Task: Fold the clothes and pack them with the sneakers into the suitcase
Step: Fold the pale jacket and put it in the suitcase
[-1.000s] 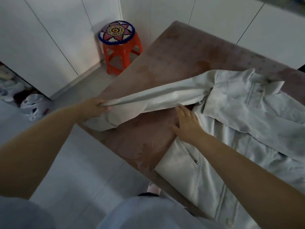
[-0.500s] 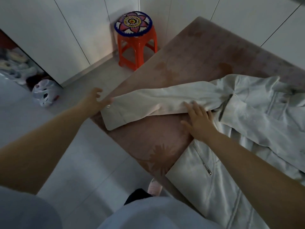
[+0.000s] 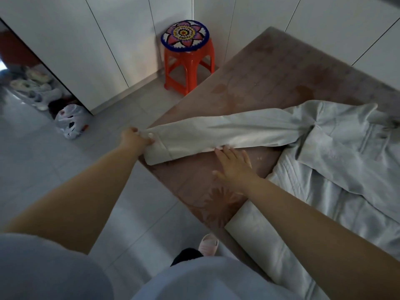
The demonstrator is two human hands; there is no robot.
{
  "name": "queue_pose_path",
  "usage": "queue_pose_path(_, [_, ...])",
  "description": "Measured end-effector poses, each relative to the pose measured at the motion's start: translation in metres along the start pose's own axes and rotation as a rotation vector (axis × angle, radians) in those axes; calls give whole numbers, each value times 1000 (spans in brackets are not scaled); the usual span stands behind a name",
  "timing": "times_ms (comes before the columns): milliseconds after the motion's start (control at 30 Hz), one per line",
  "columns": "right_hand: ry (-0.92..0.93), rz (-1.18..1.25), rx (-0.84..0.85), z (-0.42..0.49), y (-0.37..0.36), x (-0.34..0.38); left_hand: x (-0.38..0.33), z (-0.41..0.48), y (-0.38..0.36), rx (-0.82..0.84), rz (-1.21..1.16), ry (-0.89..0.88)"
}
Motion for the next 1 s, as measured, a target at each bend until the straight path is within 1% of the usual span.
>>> queue_pose_path(33, [2,12,-13,-1,3,6,-2,3,5,-12,-59,21])
queue_pose_path(100, [28,32,-53,-2,10,21,-8,6,14,-14,-105,8])
queue_pose_path(167, [79,59,-85,-3,16,40,-14,4,16,11,-47,-70])
queue_pose_path(200, [109,80,-93,-3,19,50,-15,1,13,47,44,-117])
queue_pose_path(300, [172,135,-83,-5,20,75,-7,-6,1,178,452,-235])
queue_pose_path(367, [186,149,-58,-6,18,82,-2,-10,1,200,655,-288])
queue_pose_path(400, [192,140,-44,-6,16,84,-2,-11,2,194,714,-306])
queue_pose_path(467, [204,108,-13,-9,13,86,-6,-15,4,210,742,-322])
queue_pose_path(533, [211,123,-8,-10,9,88,-16,-24,5,267,691,-338])
queue_pose_path(567, [214,177,-32,-9,6,92,-23,-30,5,308,649,-353])
queue_pose_path(633, [207,390,-122,-8,1,103,-42,-48,7,402,549,-346])
queue_pose_path(700, [123,634,-198,-9,5,115,-65,-69,9,472,495,-348])
queue_pose_path(733, [67,725,-240,-11,11,117,-79,-78,9,477,509,-396])
queue_pose_path(800, [-28,885,-327,-14,28,118,-105,-94,9,424,497,-488])
queue_pose_path(833, [-52,942,-423,-18,40,111,-119,-104,5,411,419,-507])
queue_pose_path(867, [-69,979,-534,-21,55,100,-132,-114,1,428,288,-490])
queue_pose_path(900, [-88,1015,-629,-26,72,86,-145,-126,-5,487,127,-441])
queue_pose_path(933, [-122,1059,-686,-32,89,67,-158,-139,-13,576,-38,-394])
queue_pose_path(967, [-162,1123,-714,-38,106,46,-170,-153,-22,669,-152,-388])
queue_pose_path(1000, [-203,1192,-739,-46,122,18,-182,-166,-33,745,-202,-432])
Point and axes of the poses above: each hand's wrist, its own z-axis towards the middle knuckle, its own y-axis out of the back of the hand, x = y × z, the point moved 3 cm from there along z, towards the middle knuckle, and after that the axes turned 8 degrees about -x, right-handed, at the moved point
